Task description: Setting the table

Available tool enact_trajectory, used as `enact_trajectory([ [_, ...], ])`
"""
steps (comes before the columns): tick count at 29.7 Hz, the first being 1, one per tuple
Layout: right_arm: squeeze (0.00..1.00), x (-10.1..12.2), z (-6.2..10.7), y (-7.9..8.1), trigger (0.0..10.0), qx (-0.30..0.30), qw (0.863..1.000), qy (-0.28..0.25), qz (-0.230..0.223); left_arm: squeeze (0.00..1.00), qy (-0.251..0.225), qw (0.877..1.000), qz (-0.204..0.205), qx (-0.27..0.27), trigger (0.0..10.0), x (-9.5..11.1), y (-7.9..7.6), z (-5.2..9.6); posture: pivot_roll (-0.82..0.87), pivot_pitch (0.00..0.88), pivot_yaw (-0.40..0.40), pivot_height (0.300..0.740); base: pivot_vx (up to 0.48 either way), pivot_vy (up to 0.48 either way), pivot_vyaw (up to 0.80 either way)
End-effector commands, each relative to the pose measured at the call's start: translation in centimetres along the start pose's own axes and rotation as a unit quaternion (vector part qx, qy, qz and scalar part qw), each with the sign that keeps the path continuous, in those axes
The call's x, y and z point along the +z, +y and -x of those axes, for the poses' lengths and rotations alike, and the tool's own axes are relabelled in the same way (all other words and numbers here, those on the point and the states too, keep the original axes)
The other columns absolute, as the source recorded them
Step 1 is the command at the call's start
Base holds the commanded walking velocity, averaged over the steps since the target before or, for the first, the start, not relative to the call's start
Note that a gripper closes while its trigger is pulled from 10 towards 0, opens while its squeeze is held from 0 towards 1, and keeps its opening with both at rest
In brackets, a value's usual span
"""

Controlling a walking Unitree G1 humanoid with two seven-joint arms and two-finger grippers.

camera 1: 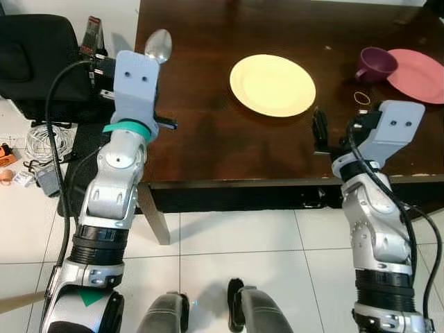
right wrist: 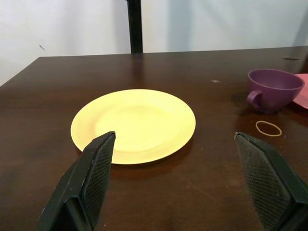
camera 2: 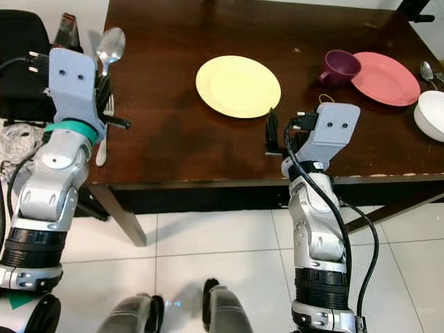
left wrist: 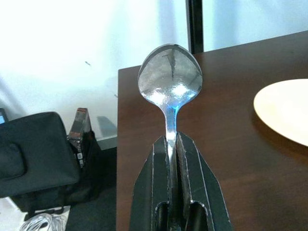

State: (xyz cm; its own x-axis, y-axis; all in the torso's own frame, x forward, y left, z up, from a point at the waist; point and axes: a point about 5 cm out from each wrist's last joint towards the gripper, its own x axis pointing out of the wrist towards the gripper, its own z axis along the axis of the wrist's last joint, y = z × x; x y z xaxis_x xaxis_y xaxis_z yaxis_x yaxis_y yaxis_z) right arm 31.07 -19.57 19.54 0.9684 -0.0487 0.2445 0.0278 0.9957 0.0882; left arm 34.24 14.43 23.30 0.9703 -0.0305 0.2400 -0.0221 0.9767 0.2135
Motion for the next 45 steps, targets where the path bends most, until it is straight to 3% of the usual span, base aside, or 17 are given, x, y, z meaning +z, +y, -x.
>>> enact_trajectory([
  [1,0.00,-0.21,-0.03,-0.18,10.0,-0.006,1.000,0.001,-0.004,0.00,0.019,1.000,0.005,0.001,10.0,-0.97,-0.20,0.16,0.02,0.058,-0.008,0.740,0.000,0.000,0.00],
  [19,0.00,-0.32,-0.19,0.01,10.0,-0.012,1.000,0.007,-0.025,0.00,0.033,0.999,0.021,0.014,10.0,-1.35,0.17,0.27,0.02,0.060,-0.006,0.740,-0.042,0.000,0.00],
  [45,0.00,-0.63,-0.36,0.16,10.0,-0.014,0.999,0.019,-0.028,0.00,0.036,0.999,0.021,0.014,10.0,-1.46,0.25,0.47,0.02,0.061,-0.006,0.740,-0.457,0.000,0.00],
])
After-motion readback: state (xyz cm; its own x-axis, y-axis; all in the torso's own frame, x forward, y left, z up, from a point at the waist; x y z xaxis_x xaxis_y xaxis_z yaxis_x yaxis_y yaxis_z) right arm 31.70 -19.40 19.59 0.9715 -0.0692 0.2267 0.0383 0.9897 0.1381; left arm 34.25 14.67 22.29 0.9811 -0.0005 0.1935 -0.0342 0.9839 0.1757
